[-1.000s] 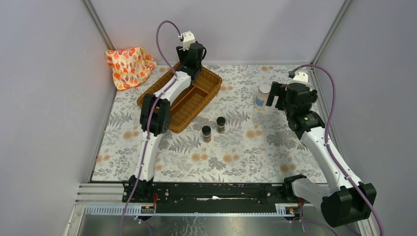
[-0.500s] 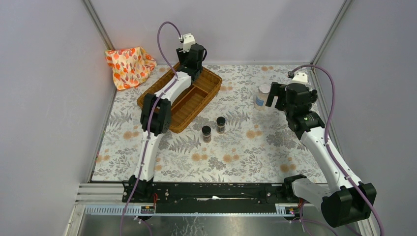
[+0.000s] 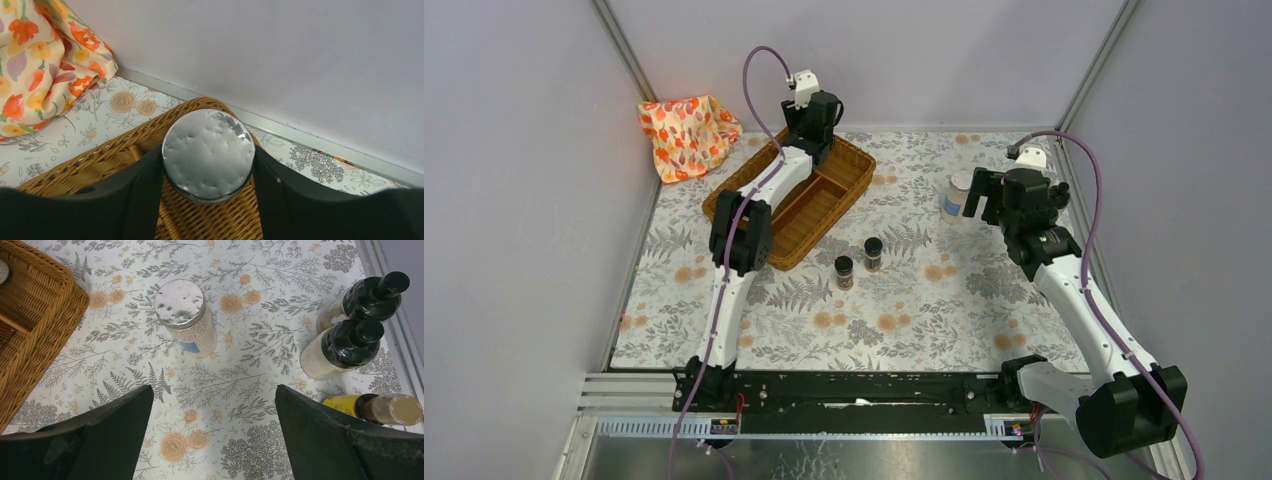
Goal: Organize the condiment bottles
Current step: Place the bottle in the storage box, then pick up the bottle from the center of the board, then place the bottle in the storage box.
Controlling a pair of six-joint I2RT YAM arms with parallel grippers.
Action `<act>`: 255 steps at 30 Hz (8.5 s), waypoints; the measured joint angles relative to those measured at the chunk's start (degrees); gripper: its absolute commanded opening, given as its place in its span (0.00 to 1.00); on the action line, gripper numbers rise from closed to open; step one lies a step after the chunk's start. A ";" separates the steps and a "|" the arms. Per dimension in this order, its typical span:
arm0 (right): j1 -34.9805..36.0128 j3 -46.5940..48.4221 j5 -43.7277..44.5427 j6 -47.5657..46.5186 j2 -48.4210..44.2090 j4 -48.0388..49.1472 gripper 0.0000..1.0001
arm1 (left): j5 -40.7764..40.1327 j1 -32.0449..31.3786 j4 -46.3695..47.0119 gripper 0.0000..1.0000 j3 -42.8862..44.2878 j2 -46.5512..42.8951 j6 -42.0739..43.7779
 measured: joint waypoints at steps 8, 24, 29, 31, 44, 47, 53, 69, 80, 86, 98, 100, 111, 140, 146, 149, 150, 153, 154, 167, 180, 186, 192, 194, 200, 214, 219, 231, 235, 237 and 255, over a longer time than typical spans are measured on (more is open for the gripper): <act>0.00 -0.02 0.00 -0.02 0.44 0.02 1.00 | 0.02 0.37 0.48 0.00 -1.51 0.76 -0.37; 0.00 -0.02 0.00 -0.04 1.38 0.04 1.00 | 0.04 0.63 2.45 0.87 -1.51 1.36 -1.22; 0.00 -0.02 0.00 -0.07 1.38 0.04 1.00 | 0.22 0.63 3.04 0.92 -1.51 1.36 -1.79; 0.00 -0.02 0.00 -0.07 1.38 0.04 1.00 | 0.24 0.63 3.06 0.94 -1.51 1.36 -1.90; 0.00 -0.02 -0.02 -0.28 1.14 -0.02 1.00 | 0.37 0.35 3.19 0.99 -3.43 0.90 -2.23; 0.00 -0.02 -0.09 -0.28 0.83 -0.02 1.00 | 0.46 0.28 3.13 0.99 -4.63 0.50 -2.27; 0.00 -0.02 -0.20 -0.22 0.63 -0.48 1.00 | 0.70 -0.07 3.10 0.99 -5.53 -1.81 -2.23; 0.00 2.14 -1.51 1.70 2.16 1.22 1.00 | 1.57 -6.19 2.80 0.99 -17.70 -23.02 -2.14; 0.11 6.95 -6.03 2.54 13.55 2.54 1.00 | 6.51 -18.88 -1.07 0.99 -33.18 -46.62 -1.14; 0.11 7.04 -6.64 2.64 14.12 2.67 1.00 | 7.23 -22.71 -3.96 0.99 -41.75 -57.94 -0.94; 0.13 8.83 -6.73 1.68 21.29 4.31 1.00 | 9.44 -23.65 -10.60 0.99 -46.49 -66.86 -0.92; 0.15 8.83 -6.27 0.79 21.75 4.33 1.00 | 10.12 -23.65 -11.10 0.99 -47.45 -67.47 -0.94; 0.15 10.78 -2.99 -4.04 26.40 5.79 1.00 | 11.80 -23.67 -13.64 0.99 -50.10 -67.65 -0.96; -0.15 18.60 -2.95 -5.77 37.00 7.23 0.00 | 11.78 -23.67 -13.64 0.99 -51.36 -67.45 0.63; -0.17 21.75 -3.21 -5.79 37.00 3.39 0.00 | 11.17 -23.67 -13.73 0.99 -51.23 -67.45 0.59; -0.04 26.03 -3.74 -5.77 37.09 1.05 0.00 | 10.60 -23.67 -13.92 0.99 -51.23 -67.58 0.59; 0.00 27.96 -3.98 -5.79 37.27 0.37 0.00 | 10.27 -23.67 -14.08 0.99 -51.23 -67.71 0.59; 0.28 34.27 -5.20 -5.79 38.56 -0.74 0.00 | 9.51 -23.67 -14.43 0.99 -51.23 -68.50 0.59; 0.59 36.85 -5.49 -5.84 39.39 -1.27 0.00 | 9.22 -23.67 -14.56 0.99 -51.23 -68.85 0.61; 8.33 71.06 -12.31 -5.81 60.87 -8.33 0.00 | 6.32 -23.67 -17.81 0.99 -50.18 -73.75 0.63; 12.57 81.48 -21.62 -6.08 72.61 -8.94 0.00 | 7.08 -23.67 -22.38 0.99 -49.33 -76.39 0.50; 14.82 83.58 -24.68 -7.34 73.90 -7.63 0.00 | 8.79 -23.67 -23.26 0.99 -49.90 -77.29 -0.87; 15.74 83.91 -26.69 -8.74 74.73 -5.42 0.00 | 10.91 -23.89 -23.65 0.99 -50.40 -77.46 -2.05; 15.82 83.91 -26.77 -9.75 75.21 -4.87 0.00 | 11.69 -24.24 -23.65 0.98 -50.71 -77.48 -2.25; 15.91 83.91 -26.64 -13.49 76.91 -3.45 0.00 | 14.23 -25.90 -23.65 0.97 -52.24 -77.88 -2.49; 15.91 83.54 -27.69 -17.20 81.11 2.86 0.00 | 17.38 -28.76 -23.04 0.97 -56.08 -78.99 -2.47; 15.91 83.71 -27.71 -18.25 83.27 3.98 0.00 | 17.92 -29.03 -22.62 0.97 -57.11 -78.99 -2.45; 15.96 84.21 -28.13 -20.37 83.82 5.09 0.43 | 18.45 -29.27 -22.18 0.99 -58.84 -79.78 -2.34; 15.96 84.21 -28.13 -20.96 83.82 5.09 0.68 | 18.45 -29.27 -22.08 0.99 -59.14 -80.13 -2.29; 15.98 84.21 -28.13 -21.11 83.82 5.07 0.74 | 18.45 -29.27 -21.99 0.99 -59.23 -80.21 -2.27; 16.65 84.21 -29.18 -21.22 83.82 7.76 0.91 | 18.43 -29.27 -21.84 0.99 -59.69 -80.26 -2.25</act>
